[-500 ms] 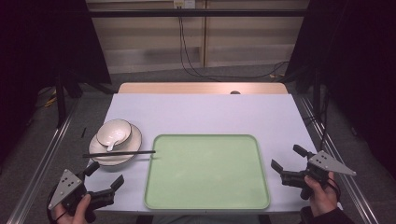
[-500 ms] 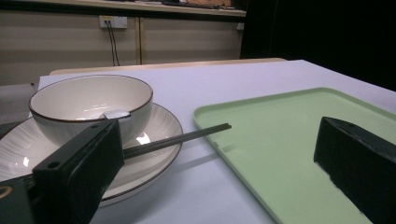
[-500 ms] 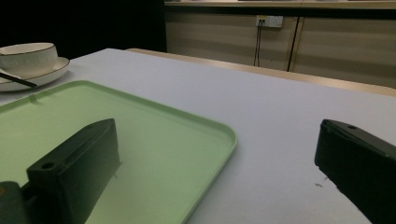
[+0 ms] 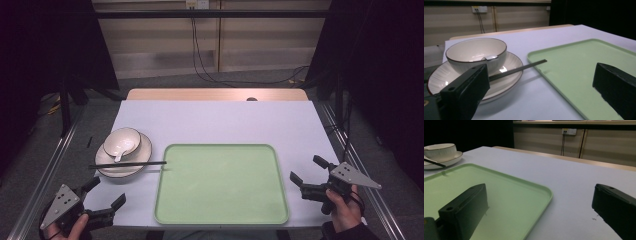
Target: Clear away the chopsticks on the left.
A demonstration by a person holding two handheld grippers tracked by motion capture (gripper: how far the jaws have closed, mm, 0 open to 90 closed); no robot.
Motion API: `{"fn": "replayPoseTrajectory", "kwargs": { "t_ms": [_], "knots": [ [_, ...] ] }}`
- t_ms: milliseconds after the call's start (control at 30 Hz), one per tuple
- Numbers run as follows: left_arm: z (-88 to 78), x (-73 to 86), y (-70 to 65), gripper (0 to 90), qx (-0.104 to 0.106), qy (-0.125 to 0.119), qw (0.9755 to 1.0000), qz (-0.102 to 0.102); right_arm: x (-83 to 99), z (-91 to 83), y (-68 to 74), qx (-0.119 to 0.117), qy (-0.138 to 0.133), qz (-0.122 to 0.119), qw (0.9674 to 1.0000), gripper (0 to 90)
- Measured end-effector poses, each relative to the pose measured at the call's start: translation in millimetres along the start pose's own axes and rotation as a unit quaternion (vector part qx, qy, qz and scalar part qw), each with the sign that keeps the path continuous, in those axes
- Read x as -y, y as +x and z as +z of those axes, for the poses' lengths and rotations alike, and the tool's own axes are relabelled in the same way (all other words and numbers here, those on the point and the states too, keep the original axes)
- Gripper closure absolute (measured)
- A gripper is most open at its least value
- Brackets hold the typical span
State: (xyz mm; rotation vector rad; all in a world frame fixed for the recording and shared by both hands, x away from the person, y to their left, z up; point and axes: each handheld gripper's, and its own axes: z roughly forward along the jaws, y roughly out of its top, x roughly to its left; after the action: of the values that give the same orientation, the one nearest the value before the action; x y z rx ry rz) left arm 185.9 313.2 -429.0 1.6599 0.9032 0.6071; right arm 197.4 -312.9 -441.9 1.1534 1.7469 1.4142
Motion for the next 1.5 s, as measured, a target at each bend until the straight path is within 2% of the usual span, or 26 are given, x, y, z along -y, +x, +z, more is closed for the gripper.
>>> {"fn": "replayPoseTrajectory", "kwargs": {
  "t_ms": [100, 233, 300, 400, 467, 533, 600, 700, 767, 800, 833, 933, 967, 1000, 1067, 1133, 1167, 1200, 1233, 1267, 1300, 1333, 1400, 1433, 1467, 1500],
  "knots": [
    [-5.4, 2.6, 5.1, 1.0, 0.001, 0.010, 0.9999, 0.005, 0.7, 1.5, 0.3, -0.002, 0.002, -0.001, 1.0000, 0.3],
    [-9.1, 1.3, 16.0, 1.5, 0.001, 0.018, 0.9998, 0.001, -0.4, 2.3, 4.8, -0.029, -0.001, -0.013, 0.9995, 0.4],
    [-9.1, -0.7, 21.2, 1.7, 0.000, 0.021, 0.9998, 0.004, -0.3, 2.5, 5.2, -0.028, -0.001, -0.015, 0.9995, 0.4],
    [-5.6, -3.8, 31.7, 3.1, 0.013, 0.036, 0.9992, 0.014, 0.0, 3.1, 4.8, -0.024, 0.000, -0.012, 0.9996, 0.5],
    [2.5, -10.0, 44.1, 8.2, 0.028, 0.060, 0.9978, 0.003, 0.0, 3.0, 4.8, -0.021, 0.001, -0.011, 0.9997, 0.5],
    [4.9, -11.9, 47.0, 8.3, 0.031, 0.061, 0.9976, 0.005, 0.0, 3.1, 5.0, -0.020, 0.001, -0.011, 0.9997, 0.5],
    [9.3, -15.3, 51.0, 8.5, 0.030, 0.061, 0.9974, 0.024, 0.0, 3.1, 5.0, -0.019, 0.000, -0.011, 0.9997, 0.5],
    [15.9, -19.2, 58.2, 10.1, 0.047, 0.069, 0.9958, 0.038, -0.1, 2.8, 4.3, -0.022, 0.003, -0.012, 0.9997, 0.4],
    [20.0, -20.9, 63.6, 10.7, 0.055, 0.079, 0.9946, 0.037, 0.0, 3.1, 4.1, -0.022, 0.004, -0.013, 0.9997, 0.5],
    [22.1, -21.6, 66.7, 14.3, 0.065, 0.085, 0.9940, 0.025, 0.0, 3.0, 4.4, -0.023, 0.004, -0.011, 0.9997, 0.5],
    [24.5, -23.8, 72.5, 15.4, 0.065, 0.099, 0.9926, 0.030, 0.0, 3.1, 4.2, -0.023, 0.004, -0.012, 0.9997, 0.5],
    [25.9, -25.6, 77.3, 17.6, 0.053, 0.107, 0.9920, 0.039, 0.0, 3.2, 4.0, -0.023, 0.005, -0.012, 0.9996, 0.4],
    [26.5, -26.1, 79.6, 22.3, 0.050, 0.106, 0.9922, 0.042, 0.0, 3.2, 4.2, -0.022, 0.004, -0.012, 0.9997, 0.5],
    [27.6, -26.3, 82.6, 22.3, 0.064, 0.110, 0.9910, 0.042, 0.0, 3.2, 4.2, -0.022, 0.004, -0.012, 0.9997, 0.5],
    [32.0, -26.5, 87.9, 29.8, 0.077, 0.129, 0.9871, 0.053, 0.2, 3.9, 3.9, -0.021, 0.005, -0.012, 0.9997, 0.4],
    [37.4, -26.3, 91.1, 29.1, 0.082, 0.149, 0.9836, 0.060, 0.2, 3.9, 3.7, -0.020, 0.005, -0.011, 0.9997, 0.5],
    [40.3, -25.9, 91.6, 28.3, 0.084, 0.151, 0.9829, 0.062, 0.2, 3.9, 3.7, -0.020, 0.005, -0.010, 0.9997, 0.5],
    [42.6, -26.5, 93.5, 27.8, 0.087, 0.163, 0.9806, 0.066, 0.2, 4.0, 4.0, -0.018, 0.005, -0.009, 0.9998, 0.5],
    [45.2, -26.6, 94.3, 28.7, 0.087, 0.165, 0.9804, 0.064, 0.1, 3.8, 3.8, -0.020, 0.005, -0.010, 0.9997, 0.5],
    [47.9, -27.0, 95.2, 27.6, 0.091, 0.169, 0.9788, 0.071, 0.1, 3.8, 3.9, -0.020, 0.005, -0.010, 0.9997, 0.4],
    [49.9, -27.7, 95.2, 35.0, 0.092, 0.174, 0.9768, 0.084, 0.2, 3.9, 3.8, -0.021, 0.005, -0.010, 0.9997, 0.5],
    [52.6, -27.5, 94.4, 35.0, 0.091, 0.178, 0.9753, 0.094, 0.2, 3.9, 3.8, -0.021, 0.005, -0.010, 0.9997, 0.5],
    [60.2, -27.2, 95.8, 45.4, 0.101, 0.194, 0.9683, 0.121, 0.6, 3.6, 4.2, -0.020, 0.007, -0.011, 0.9997, 0.5],
    [61.9, -27.6, 96.9, 49.4, 0.105, 0.198, 0.9661, 0.128, 0.6, 3.6, 4.4, -0.021, 0.007, -0.010, 0.9997, 0.5],
    [63.7, -27.9, 98.2, 53.0, 0.102, 0.198, 0.9660, 0.131, 0.5, 3.5, 4.6, -0.020, 0.007, -0.010, 0.9997, 0.5],
    [65.4, -27.8, 99.7, 54.9, 0.106, 0.199, 0.9647, 0.137, 0.6, 3.6, 4.9, -0.021, 0.008, -0.009, 0.9997, 0.5]
  ]
}}
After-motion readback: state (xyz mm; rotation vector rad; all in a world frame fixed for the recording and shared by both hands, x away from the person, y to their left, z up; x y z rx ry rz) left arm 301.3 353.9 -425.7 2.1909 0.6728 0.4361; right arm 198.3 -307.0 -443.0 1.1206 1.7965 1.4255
